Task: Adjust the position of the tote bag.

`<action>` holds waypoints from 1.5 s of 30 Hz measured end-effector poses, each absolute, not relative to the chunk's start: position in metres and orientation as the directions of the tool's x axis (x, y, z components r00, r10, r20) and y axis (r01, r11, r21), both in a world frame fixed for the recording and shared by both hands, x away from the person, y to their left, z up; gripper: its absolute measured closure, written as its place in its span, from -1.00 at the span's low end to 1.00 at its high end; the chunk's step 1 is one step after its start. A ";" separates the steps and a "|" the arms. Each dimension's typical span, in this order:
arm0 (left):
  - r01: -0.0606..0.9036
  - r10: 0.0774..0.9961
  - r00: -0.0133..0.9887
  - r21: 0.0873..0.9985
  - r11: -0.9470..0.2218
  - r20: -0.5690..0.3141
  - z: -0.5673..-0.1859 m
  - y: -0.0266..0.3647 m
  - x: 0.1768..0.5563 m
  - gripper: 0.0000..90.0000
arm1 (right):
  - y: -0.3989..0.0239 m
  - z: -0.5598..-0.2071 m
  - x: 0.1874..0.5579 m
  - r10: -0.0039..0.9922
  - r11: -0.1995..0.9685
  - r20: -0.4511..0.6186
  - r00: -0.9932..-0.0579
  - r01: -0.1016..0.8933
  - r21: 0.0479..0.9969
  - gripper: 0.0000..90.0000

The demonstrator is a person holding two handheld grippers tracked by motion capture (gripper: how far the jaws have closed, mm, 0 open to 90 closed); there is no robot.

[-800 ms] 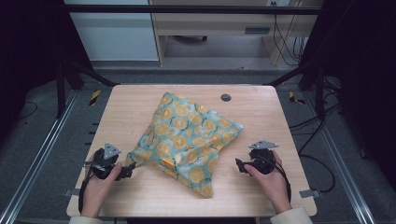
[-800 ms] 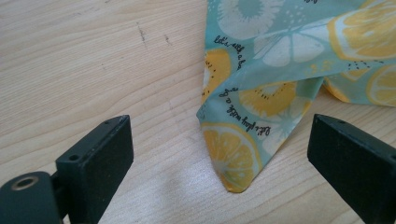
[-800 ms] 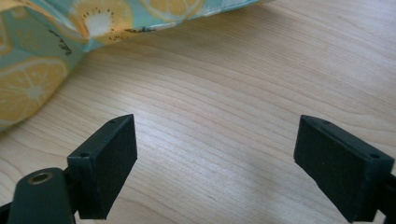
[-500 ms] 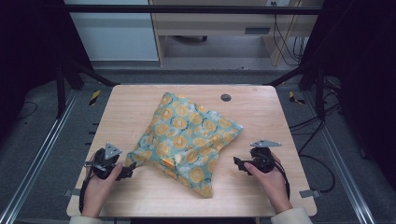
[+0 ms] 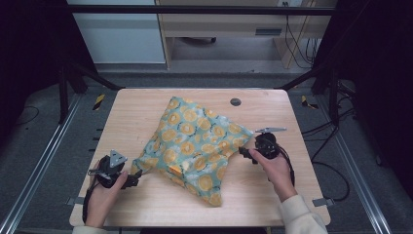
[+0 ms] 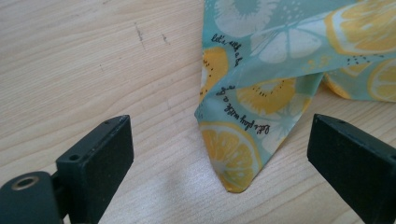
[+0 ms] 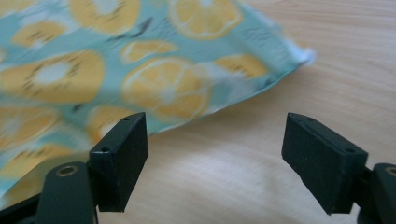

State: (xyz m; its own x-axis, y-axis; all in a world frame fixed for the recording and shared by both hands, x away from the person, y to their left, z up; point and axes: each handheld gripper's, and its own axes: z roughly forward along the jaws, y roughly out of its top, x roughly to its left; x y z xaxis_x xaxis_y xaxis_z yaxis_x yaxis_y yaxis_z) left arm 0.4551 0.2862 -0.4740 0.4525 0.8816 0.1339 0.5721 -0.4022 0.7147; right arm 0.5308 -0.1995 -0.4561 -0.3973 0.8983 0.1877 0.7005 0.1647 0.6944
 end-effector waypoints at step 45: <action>0.553 0.859 0.473 0.694 -0.462 0.195 -0.475 0.278 0.454 -0.84 | -0.201 -0.478 0.591 0.895 0.172 0.220 -0.387 0.756 0.632 -0.37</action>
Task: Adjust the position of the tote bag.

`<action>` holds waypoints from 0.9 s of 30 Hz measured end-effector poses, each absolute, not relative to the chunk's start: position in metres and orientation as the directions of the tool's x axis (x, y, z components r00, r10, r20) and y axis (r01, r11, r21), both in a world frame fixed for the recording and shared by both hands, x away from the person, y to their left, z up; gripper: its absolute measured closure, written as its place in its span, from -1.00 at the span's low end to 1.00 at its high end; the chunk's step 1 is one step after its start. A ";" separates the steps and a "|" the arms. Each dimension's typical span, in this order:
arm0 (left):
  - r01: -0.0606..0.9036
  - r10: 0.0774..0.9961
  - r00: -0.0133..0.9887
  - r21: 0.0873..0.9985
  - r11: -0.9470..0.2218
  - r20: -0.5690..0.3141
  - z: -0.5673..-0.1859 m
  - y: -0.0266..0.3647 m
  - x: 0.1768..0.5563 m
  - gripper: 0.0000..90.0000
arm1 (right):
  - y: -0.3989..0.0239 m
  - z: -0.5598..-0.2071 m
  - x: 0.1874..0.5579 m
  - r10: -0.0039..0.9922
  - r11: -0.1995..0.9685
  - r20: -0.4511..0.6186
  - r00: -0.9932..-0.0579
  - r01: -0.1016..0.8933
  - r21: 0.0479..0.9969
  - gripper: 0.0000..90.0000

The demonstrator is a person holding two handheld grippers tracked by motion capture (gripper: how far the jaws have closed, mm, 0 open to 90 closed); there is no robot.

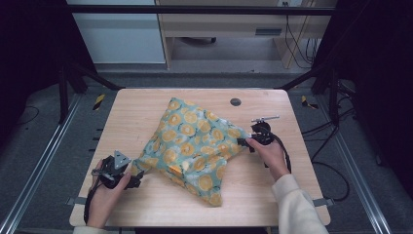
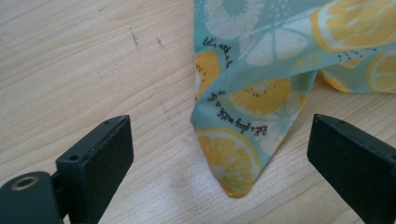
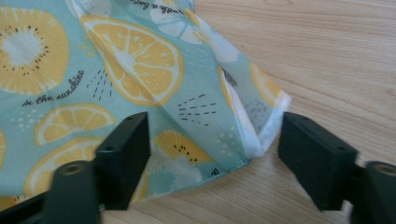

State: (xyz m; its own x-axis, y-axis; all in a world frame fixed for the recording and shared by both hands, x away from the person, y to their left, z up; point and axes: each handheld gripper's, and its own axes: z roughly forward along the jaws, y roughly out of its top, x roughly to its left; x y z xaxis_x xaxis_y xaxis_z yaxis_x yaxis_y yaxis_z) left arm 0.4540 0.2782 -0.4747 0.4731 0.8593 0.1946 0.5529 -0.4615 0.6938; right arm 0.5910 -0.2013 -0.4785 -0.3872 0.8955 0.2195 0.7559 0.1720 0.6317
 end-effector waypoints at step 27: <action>0.508 0.881 0.462 0.784 -0.358 0.103 -0.442 0.283 0.469 -0.79 | -0.176 -0.435 0.577 0.814 0.285 0.119 -0.568 0.569 0.771 0.91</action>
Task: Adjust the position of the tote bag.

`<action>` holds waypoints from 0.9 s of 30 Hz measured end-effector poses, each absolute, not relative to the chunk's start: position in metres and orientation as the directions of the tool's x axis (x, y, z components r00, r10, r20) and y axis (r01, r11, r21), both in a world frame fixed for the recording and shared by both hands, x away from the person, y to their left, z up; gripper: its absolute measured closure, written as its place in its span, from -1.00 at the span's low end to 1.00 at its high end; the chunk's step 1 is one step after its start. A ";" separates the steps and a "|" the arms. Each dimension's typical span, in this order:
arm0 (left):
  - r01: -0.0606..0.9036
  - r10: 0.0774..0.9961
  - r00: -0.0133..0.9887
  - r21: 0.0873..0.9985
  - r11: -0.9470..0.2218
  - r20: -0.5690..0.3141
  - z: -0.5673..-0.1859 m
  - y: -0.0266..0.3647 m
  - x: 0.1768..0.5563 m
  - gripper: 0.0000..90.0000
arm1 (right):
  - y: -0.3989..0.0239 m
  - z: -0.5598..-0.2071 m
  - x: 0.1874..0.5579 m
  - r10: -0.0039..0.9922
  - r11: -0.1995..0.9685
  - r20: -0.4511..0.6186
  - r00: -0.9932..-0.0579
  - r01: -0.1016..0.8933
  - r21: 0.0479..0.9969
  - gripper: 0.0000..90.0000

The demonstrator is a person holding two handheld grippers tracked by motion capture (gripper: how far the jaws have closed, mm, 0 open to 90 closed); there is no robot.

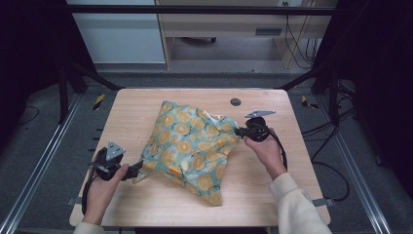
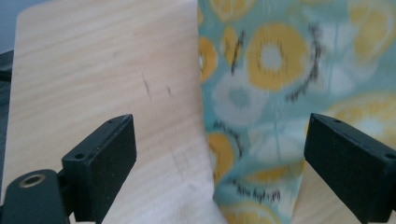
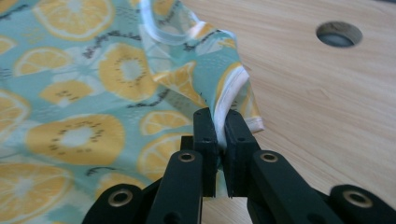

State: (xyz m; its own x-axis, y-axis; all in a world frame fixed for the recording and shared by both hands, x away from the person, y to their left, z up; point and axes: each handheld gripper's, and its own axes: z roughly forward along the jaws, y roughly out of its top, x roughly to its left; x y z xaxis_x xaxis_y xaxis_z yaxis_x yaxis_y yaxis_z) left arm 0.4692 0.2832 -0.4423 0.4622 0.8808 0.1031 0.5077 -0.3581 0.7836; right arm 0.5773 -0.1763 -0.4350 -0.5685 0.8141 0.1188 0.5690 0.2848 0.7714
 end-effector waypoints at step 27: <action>0.580 0.863 0.500 0.765 -0.280 -0.063 -0.396 0.216 0.613 -0.90 | -0.151 -0.420 0.568 0.733 0.387 0.048 -0.679 0.473 0.792 0.91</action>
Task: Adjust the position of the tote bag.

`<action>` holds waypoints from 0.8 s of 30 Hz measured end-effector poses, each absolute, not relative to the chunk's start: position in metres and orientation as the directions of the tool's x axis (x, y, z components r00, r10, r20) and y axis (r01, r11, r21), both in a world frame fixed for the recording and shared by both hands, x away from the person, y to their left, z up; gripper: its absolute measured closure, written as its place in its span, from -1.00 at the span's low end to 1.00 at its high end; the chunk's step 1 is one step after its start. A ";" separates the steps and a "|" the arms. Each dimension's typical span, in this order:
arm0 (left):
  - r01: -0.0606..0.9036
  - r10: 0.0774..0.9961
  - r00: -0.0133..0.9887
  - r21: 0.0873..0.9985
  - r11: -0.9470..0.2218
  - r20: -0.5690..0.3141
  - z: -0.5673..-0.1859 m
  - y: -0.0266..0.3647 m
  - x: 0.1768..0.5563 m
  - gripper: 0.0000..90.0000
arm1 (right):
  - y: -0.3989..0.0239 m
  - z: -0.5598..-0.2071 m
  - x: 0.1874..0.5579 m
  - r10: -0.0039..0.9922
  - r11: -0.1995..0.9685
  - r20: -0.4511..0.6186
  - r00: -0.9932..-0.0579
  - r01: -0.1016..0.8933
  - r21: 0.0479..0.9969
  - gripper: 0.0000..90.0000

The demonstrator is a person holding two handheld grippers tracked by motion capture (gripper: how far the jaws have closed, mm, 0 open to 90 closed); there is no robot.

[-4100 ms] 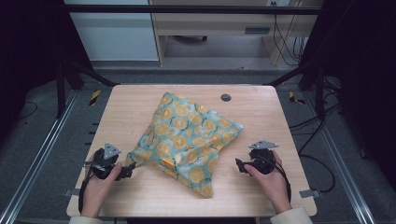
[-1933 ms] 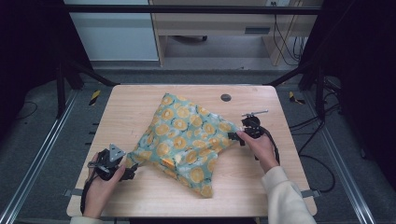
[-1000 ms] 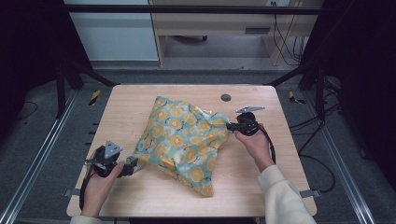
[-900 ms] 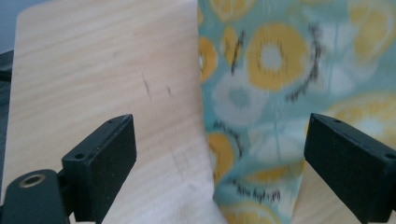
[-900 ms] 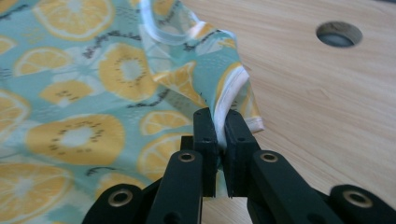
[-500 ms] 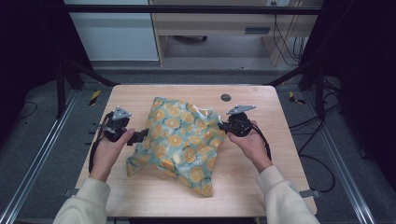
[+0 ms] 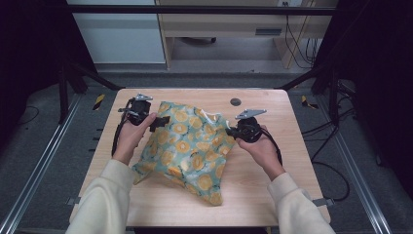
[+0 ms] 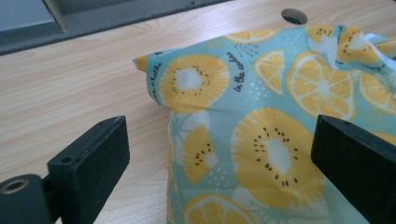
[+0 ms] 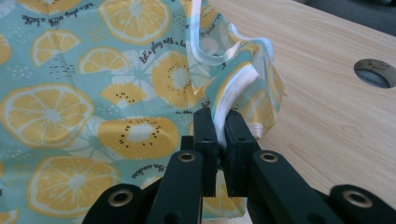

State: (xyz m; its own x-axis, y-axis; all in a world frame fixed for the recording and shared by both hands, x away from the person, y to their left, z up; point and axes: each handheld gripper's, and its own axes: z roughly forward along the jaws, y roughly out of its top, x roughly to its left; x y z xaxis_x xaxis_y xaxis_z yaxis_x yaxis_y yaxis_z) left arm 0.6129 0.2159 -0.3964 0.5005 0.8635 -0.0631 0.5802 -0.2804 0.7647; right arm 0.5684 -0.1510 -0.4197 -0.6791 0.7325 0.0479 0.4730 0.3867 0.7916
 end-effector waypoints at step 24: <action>0.646 0.844 0.525 0.699 -0.308 -0.114 -0.430 0.204 0.623 -0.11 | -0.148 -0.423 0.570 0.729 0.394 0.056 -0.682 0.484 0.781 0.91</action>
